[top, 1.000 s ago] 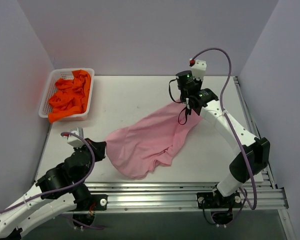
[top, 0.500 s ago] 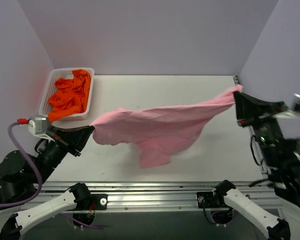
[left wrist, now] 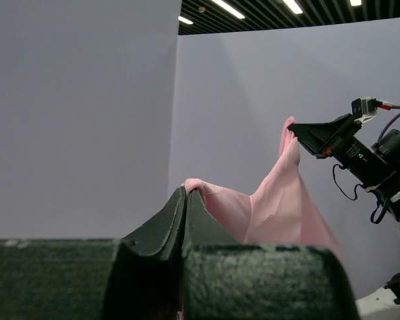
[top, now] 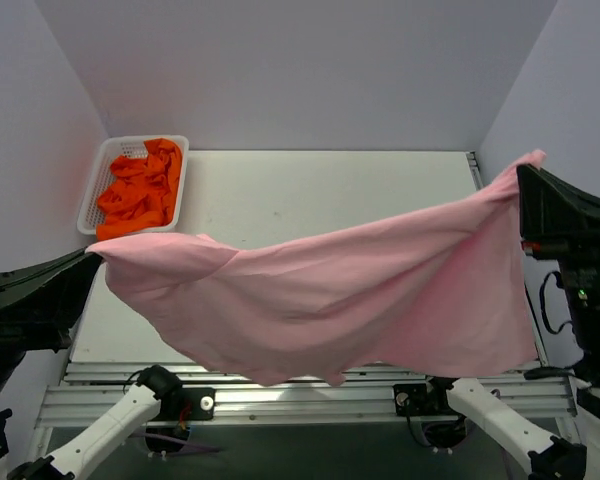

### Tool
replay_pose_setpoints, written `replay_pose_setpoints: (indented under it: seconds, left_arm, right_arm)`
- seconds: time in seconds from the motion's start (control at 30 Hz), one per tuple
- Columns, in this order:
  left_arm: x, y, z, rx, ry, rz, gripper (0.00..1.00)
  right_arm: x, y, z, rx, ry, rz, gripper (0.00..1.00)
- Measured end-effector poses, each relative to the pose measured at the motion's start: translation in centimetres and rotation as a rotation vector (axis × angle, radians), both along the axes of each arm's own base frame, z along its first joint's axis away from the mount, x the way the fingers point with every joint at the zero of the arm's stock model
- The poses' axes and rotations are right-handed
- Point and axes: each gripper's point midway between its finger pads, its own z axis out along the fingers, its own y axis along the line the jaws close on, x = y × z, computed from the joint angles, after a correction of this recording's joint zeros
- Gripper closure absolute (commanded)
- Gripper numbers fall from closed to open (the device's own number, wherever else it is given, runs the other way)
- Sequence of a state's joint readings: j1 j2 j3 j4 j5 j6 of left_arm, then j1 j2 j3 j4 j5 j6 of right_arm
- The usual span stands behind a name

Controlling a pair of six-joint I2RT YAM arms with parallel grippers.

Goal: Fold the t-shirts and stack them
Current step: Flatten out the tshirt

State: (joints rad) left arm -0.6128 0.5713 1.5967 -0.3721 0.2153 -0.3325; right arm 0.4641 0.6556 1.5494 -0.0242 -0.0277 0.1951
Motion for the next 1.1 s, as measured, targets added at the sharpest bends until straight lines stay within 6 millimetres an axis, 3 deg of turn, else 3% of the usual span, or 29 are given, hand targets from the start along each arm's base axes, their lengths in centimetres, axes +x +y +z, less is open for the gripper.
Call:
replay_pose_setpoints:
  seconds: [0.1, 0.17, 0.23, 0.33, 0.43, 0.53, 0.57, 0.63, 0.73, 0.77, 0.83, 0.87, 0.93, 1.0, 1.1]
  left_arm:
    - [0.5, 0.1, 0.2, 0.007, -0.03, 0.074, 0.98]
    - [2.2, -0.5, -0.9, 0.02, -0.006, 0.103, 0.98]
    - [5.1, -1.5, -3.1, 0.047, 0.061, 0.132, 0.98]
    - [10.9, -2.9, -7.4, 0.085, 0.193, 0.198, 0.98]
    - [18.7, -4.7, -13.8, 0.121, 0.373, 0.262, 0.98]
    - [26.3, -6.6, -21.7, 0.188, 0.553, 0.328, 0.98]
    - [29.5, -7.4, -25.5, 0.235, 0.635, 0.359, 0.98]
    - [34.7, -8.5, -31.2, 0.301, 0.745, 0.41, 0.98]
    - [43.0, -9.5, -40.2, 0.411, 0.917, 0.474, 0.95]
    - [45.8, -9.6, -42.4, 0.429, 0.962, 0.49, 0.83]
    - [51.3, -9.4, -46.1, 0.446, 1.034, 0.515, 0.62]
    - [53.6, -8.9, -47.2, 0.438, 1.052, 0.528, 0.39]
    - [56.5, -7.4, -48.6, 0.423, 1.089, 0.562, 0.25]
    - [57.9, -5.6, -48.1, 0.403, 1.104, 0.602, 0.24]
    - [58.6, -4.2, -44.6, 0.361, 1.061, 0.641, 0.24]
  right_arm:
    - [5.4, 0.8, -1.4, 0.002, 0.14, -0.077, 1.0]
    - [9.2, 1.3, -3.6, -0.012, 0.249, -0.142, 1.0]
    - [12.9, 1.6, -6.5, -0.031, 0.364, -0.218, 1.0]
    - [18.3, 2.0, -12.4, -0.062, 0.539, -0.342, 1.0]
    - [23.1, 2.3, -20.1, -0.113, 0.711, -0.469, 1.0]
    - [27.8, 2.4, -30.2, -0.211, 0.911, -0.593, 1.0]
    - [29.6, 2.1, -34.7, -0.253, 0.997, -0.636, 1.0]
    - [32.2, 1.1, -41.7, -0.301, 1.128, -0.707, 1.0]
    - [36.0, -1.5, -50.4, -0.327, 1.308, -0.811, 0.41]
    - [37.6, -2.5, -52.4, -0.332, 1.354, -0.85, 0.04]
    - [41.9, -3.9, -54.4, -0.3, 1.362, -0.912, 0.0]
    - [43.4, -4.5, -55.0, -0.29, 1.363, -0.938, 0.0]
    - [45.9, -6.1, -54.6, -0.255, 1.341, -0.988, 0.0]
    - [46.8, -7.2, -53.4, -0.229, 1.317, -1.02, 0.0]
    - [46.5, -8.3, -50.0, -0.184, 1.26, -1.052, 0.0]
